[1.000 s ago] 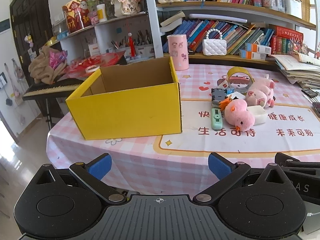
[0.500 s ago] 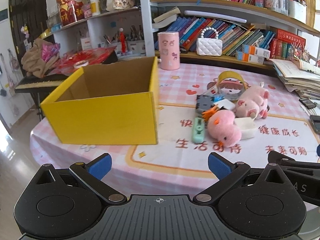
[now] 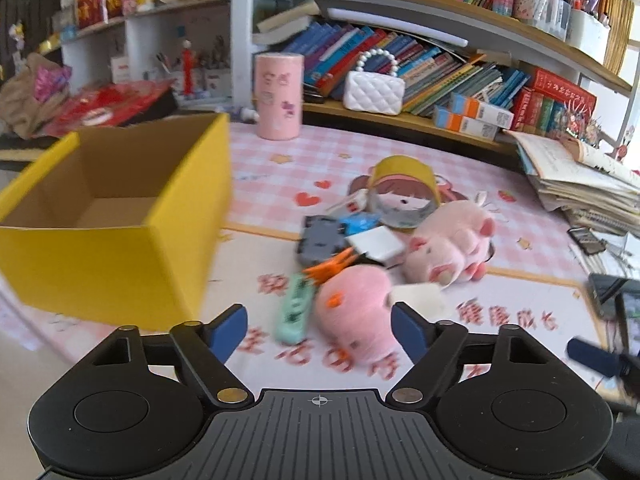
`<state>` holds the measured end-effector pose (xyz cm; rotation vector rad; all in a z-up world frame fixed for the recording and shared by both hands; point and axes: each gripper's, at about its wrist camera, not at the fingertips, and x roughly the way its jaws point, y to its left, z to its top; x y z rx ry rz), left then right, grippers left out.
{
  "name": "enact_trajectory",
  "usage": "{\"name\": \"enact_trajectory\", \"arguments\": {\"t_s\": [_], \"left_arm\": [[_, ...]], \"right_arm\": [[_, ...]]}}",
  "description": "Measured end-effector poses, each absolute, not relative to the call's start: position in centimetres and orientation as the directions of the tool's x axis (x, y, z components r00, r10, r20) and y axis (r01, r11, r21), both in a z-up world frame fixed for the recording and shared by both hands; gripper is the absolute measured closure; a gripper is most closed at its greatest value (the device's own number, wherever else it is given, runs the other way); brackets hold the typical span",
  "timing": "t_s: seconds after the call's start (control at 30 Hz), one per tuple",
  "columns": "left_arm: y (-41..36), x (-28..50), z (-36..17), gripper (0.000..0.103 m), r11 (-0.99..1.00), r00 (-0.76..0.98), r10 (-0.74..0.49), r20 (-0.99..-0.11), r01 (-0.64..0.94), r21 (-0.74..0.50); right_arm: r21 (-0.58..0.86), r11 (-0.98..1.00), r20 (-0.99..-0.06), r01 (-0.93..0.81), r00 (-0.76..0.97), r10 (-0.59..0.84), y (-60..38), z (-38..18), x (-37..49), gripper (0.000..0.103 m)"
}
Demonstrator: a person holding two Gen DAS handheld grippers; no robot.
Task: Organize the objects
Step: 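Grasp the pink plush chick with the left tool while the right tool grasps the white eraser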
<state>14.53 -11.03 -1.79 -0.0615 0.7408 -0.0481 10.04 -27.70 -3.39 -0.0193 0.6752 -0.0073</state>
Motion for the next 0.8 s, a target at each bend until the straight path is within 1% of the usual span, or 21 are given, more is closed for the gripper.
{"name": "enact_trajectory", "arguments": {"t_s": [0.03,0.17,0.23,0.37,0.43,0.5,0.57,0.63,0.67,0.73,0.8], "left_arm": [[-11.5,15.3,-2.1,0.031,0.996,0.731,-0.076,-0.679,0.028,-0.082],[-12.8,18.1,-3.8,0.038,0.995,0.702,-0.084,-0.707,0.02,-0.099],[-13.1,19.1,-4.7,0.045,0.995,0.686,-0.077,-0.724,0.009,-0.098],[-13.1,20.7,-6.2,0.05,0.994,0.643,-0.081,-0.762,-0.008,-0.113],[-13.0,20.8,-6.4,0.054,0.992,0.643,-0.091,-0.76,-0.009,-0.126],[-12.8,20.6,-6.2,0.054,0.991,0.648,-0.095,-0.756,-0.007,-0.131],[-12.4,19.6,-5.1,0.055,0.99,0.684,-0.101,-0.723,-0.005,-0.143],[-11.8,18.2,-3.6,0.054,0.986,0.714,-0.124,-0.689,0.008,-0.168],[-11.3,17.5,-2.9,0.054,0.983,0.721,-0.133,-0.68,0.006,-0.185],[-10.2,16.1,-1.8,0.054,0.975,0.725,-0.146,-0.673,-0.009,-0.221],[-9.0,14.7,-1.1,0.054,0.97,0.726,-0.148,-0.672,-0.025,-0.241]], "right_arm": [[-0.016,1.0,-0.628,-0.012,0.778,-0.001,-27.9,-3.5,10.2,0.049],[0.024,0.997,-0.637,-0.069,0.768,0.069,-28.6,-3.9,10.6,0.049],[0.046,0.994,-0.637,-0.096,0.764,0.103,-28.8,-3.9,10.8,0.049],[0.06,0.987,-0.628,-0.146,0.763,0.151,-28.9,-3.8,10.8,0.049],[0.054,0.985,-0.626,-0.165,0.762,0.162,-28.8,-3.9,10.9,0.048],[0.054,0.983,-0.629,-0.176,0.758,0.17,-28.7,-4.0,11.2,0.047],[0.064,0.981,-0.632,-0.182,0.754,0.181,-28.6,-4.2,11.6,0.045],[0.071,0.979,-0.632,-0.191,0.751,0.193,-28.2,-4.4,12.2,0.039],[0.073,0.977,-0.632,-0.2,0.749,0.201,-28.0,-4.5,12.5,0.038],[0.07,0.973,-0.631,-0.222,0.745,0.215,-27.1,-4.9,13.4,0.034],[0.057,0.968,-0.632,-0.243,0.742,0.223,-26.1,-5.2,14.2,0.028]]}}
